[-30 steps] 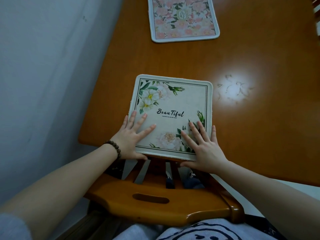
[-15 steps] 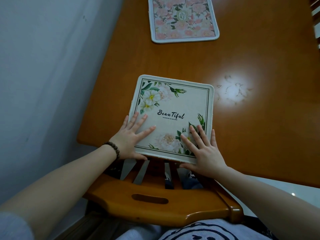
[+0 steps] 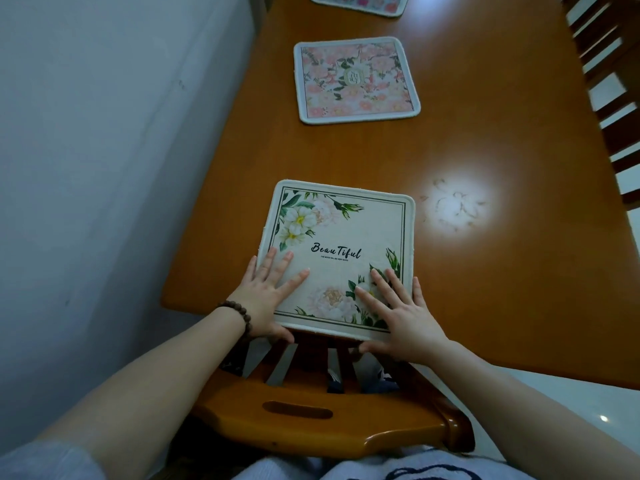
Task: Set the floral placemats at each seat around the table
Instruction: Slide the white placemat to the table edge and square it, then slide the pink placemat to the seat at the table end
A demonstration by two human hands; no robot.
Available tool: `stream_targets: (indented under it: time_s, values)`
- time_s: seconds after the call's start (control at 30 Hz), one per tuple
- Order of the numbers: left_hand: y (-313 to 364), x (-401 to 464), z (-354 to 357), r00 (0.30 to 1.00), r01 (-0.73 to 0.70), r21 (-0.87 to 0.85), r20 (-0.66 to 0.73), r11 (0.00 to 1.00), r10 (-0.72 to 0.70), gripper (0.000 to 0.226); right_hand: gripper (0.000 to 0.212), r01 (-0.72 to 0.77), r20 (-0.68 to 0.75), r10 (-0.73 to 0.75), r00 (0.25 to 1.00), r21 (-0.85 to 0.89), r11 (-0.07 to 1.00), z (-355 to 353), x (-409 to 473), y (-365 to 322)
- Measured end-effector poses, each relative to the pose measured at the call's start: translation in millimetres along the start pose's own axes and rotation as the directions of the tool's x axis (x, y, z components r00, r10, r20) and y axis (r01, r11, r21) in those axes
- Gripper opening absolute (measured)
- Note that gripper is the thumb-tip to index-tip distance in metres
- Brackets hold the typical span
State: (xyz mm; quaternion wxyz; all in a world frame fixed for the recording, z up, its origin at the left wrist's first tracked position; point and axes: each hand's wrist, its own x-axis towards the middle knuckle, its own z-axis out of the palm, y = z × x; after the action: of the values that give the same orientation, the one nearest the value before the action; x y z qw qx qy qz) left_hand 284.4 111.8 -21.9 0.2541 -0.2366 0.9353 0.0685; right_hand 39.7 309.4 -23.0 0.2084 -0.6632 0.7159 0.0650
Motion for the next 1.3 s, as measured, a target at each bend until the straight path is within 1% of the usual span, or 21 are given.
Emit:
stream_targets:
  time_s: [0.07, 0.13, 0.23, 0.3, 0.37, 0.47, 0.6, 0.73, 0.87, 1.03, 1.1, 1.3]
  values:
    - [6.1, 0.0, -8.3, 0.998, 0.037, -0.03, 0.046, 0.999, -0.036, 0.122, 0.089, -0.003, 0.0, 0.003, 1.0, 0.067, 0.998, -6.0, -2.2, 6.2]
    - [15.1, 0.5, -16.9, 0.995, 0.088, -0.046, 0.043, 0.995, -0.086, 0.113, 0.084, -0.058, 0.002, 0.058, 0.998, 0.107, 0.993, -11.0, -4.6, 13.2]
    - [33.1, 3.8, -27.6, 0.978, 0.209, -0.118, -0.001, 0.971, -0.21, 0.094, 0.083, -0.215, 0.012, 0.216, 0.976, 0.158, 0.964, -16.3, -9.7, 24.5]
    - [46.4, 8.7, -33.1, 0.961, 0.264, -0.165, -0.032, 0.95, -0.273, 0.089, 0.084, -0.314, 0.003, 0.321, 0.947, 0.212, 0.925, -18.6, -15.5, 33.6]
    - [60.1, 16.1, -37.9, 0.952, 0.278, -0.194, -0.072, 0.941, -0.296, 0.087, 0.083, -0.379, -0.02, 0.395, 0.919, 0.241, 0.894, -19.1, -22.7, 42.4]
    - [84.5, 32.3, -49.6, 0.95, 0.252, -0.229, -0.128, 0.94, -0.286, 0.086, 0.08, -0.434, -0.049, 0.46, 0.887, 0.257, 0.864, -18.4, -34.8, 54.2]
    - [124.2, 60.1, -74.1, 0.948, 0.173, -0.224, -0.225, 0.959, -0.224, 0.085, 0.079, -0.491, -0.074, 0.528, 0.846, 0.279, 0.825, -18.4, -50.3, 71.6]
    - [168.4, 85.0, -102.6, 0.942, 0.107, -0.201, -0.291, 0.974, -0.164, 0.085, 0.083, -0.552, -0.137, 0.599, 0.789, 0.268, 0.789, -23.3, -70.1, 97.9]
    - [223.2, 107.8, -127.5, 0.945, 0.06, -0.177, -0.308, 0.982, -0.113, 0.083, 0.082, -0.599, -0.16, 0.65, 0.743, 0.276, 0.752, -27.8, -102.8, 140.9]
    - [301.0, 134.8, -147.3, 0.951, 0.013, -0.142, -0.304, 0.99, -0.056, 0.082, 0.073, -0.652, -0.163, 0.726, 0.668, 0.34, 0.677, -29.3, -149.1, 206.5]
    - [337.0, 150.3, -154.1, 0.955, 0.02, -0.153, -0.29, 0.988, -0.064, 0.082, 0.072, -0.657, -0.154, 0.737, 0.658, 0.362, 0.661, -26.5, -167.3, 237.0]
    - [462.3, 205.7, -178.8, 0.955, 0.085, -0.208, -0.261, 0.974, -0.139, 0.082, 0.068, -0.637, -0.143, 0.734, 0.664, 0.406, 0.656, -15.3, -230.8, 350.3]
